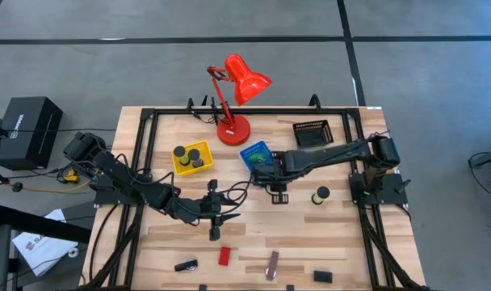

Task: Pick & Place Office items
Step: Put the black digital clock into the black bin

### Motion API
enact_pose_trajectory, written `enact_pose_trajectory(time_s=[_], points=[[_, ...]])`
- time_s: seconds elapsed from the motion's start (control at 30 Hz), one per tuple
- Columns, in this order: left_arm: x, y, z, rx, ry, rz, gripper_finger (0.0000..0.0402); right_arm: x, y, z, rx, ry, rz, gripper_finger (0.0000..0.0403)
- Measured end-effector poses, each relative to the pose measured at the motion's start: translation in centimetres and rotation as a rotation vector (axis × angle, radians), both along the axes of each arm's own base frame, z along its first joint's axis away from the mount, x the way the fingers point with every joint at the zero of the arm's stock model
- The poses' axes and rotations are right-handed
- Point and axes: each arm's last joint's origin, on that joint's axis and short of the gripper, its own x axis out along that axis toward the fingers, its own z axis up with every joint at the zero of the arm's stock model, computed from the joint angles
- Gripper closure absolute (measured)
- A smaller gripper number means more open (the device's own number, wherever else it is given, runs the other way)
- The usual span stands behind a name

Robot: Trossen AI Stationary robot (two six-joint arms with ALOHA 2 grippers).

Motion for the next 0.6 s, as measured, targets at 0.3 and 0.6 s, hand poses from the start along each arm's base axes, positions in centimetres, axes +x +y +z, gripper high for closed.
enact_pose_trajectory(time_s=[0.3, 0.6], points=[[0.0, -0.1, 0.0, -0.042, -0.005, 0.011, 0.0262, -2.1, 3.4, 2.7, 0.011, -0.037, 0.114, 0.0285], [-0.2, 0.0, -0.5, -0.062, 0.007, 0.022, 0.0262, -7.5, 4.9, 3.8, 0.111, -0.176, 0.123, 0.0285]])
